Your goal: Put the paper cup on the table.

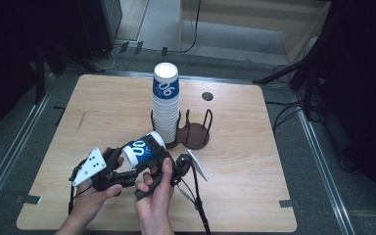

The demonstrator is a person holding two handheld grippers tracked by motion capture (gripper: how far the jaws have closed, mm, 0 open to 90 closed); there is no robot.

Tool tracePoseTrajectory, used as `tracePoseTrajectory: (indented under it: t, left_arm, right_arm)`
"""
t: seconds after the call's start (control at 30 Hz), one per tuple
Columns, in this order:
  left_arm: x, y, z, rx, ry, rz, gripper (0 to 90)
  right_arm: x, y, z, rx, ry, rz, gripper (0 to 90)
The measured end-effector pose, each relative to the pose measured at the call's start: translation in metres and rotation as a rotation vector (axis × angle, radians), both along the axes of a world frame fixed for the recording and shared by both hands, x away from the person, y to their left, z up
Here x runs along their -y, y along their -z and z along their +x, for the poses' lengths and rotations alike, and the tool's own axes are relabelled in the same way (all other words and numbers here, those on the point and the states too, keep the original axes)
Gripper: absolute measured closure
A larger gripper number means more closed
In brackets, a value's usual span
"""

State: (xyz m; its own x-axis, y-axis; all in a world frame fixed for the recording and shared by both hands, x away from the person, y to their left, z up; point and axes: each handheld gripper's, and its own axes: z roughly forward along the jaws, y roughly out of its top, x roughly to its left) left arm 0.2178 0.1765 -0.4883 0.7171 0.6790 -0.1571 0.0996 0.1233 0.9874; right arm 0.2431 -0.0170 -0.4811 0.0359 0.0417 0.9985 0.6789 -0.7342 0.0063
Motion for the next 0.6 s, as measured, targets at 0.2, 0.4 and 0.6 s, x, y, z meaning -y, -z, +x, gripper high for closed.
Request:
tracePoseTrajectory:
  t: [0.2,0.4,0.6]
  left_arm:
    - [-0.0019,-0.0004,-0.0006,0.014,0.000,-0.002,24.2]
    - [-0.0054,-0.0013,-0.0027,0.005,-0.011,-0.011,22.5]
    - [-0.0066,-0.0032,-0.0051,-0.020,-0.039,0.011,11.9]
  right_arm:
    - [-0.0005,0.0004,-0.0001,0.023,-0.008,0.013,18.3]
    - [0.0004,0.0012,0.0007,0.034,-0.008,0.011,19.1]
    - [0.0018,0.0031,0.0016,0.057,0.002,-0.025,19.5]
